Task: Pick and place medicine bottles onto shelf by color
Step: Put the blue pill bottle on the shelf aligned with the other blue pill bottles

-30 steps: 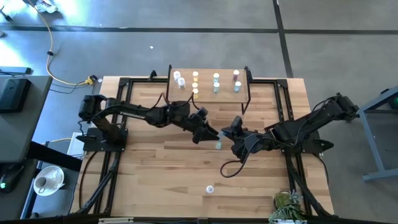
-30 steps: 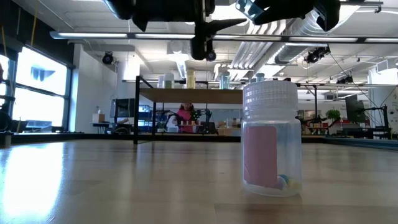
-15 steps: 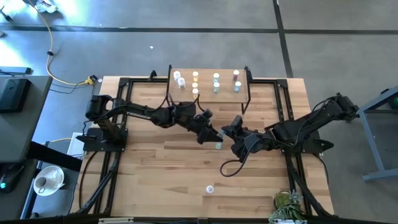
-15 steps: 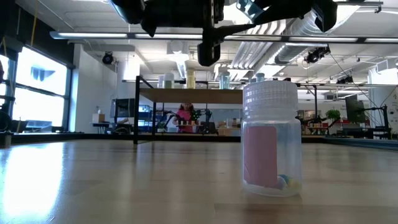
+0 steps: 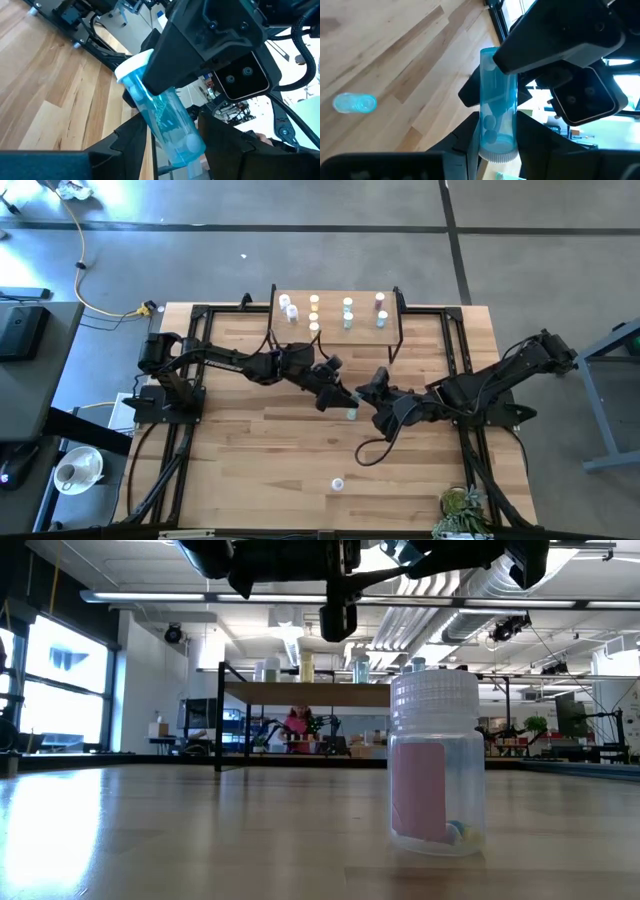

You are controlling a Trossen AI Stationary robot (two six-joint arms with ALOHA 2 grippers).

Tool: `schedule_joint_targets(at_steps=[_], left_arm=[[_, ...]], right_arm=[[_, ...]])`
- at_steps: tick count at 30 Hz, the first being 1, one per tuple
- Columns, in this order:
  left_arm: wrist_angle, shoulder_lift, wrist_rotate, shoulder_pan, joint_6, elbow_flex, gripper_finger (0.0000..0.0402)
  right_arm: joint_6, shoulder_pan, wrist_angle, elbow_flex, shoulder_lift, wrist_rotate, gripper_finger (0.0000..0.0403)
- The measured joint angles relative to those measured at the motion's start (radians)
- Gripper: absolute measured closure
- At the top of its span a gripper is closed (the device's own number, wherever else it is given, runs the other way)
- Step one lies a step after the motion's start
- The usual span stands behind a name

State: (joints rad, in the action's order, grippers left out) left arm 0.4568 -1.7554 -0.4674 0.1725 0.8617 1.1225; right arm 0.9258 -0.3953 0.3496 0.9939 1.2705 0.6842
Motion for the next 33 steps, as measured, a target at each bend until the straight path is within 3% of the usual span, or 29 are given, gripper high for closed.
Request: schedule_joint_targets(at_steps=[16,28,33], left_arm=[[-0.006,0.000,0.002,0.000,0.002,-0.002,0.0283],[-0.004,0.000,0.001,0.000,0.018,-0.002,0.0286],[0.003,0.000,0.007,0.000,0.017,-0.002,0.0286]], right_arm=[[-0.030,0.000,0.009,0.000,-0.001,0.007,0.0304],[-0.023,0.000,0.000,0.000,-0.001,0.002,0.0303],[-0.060,0.000,-0.011,0.000,-0.001,-0.002,0.0281]])
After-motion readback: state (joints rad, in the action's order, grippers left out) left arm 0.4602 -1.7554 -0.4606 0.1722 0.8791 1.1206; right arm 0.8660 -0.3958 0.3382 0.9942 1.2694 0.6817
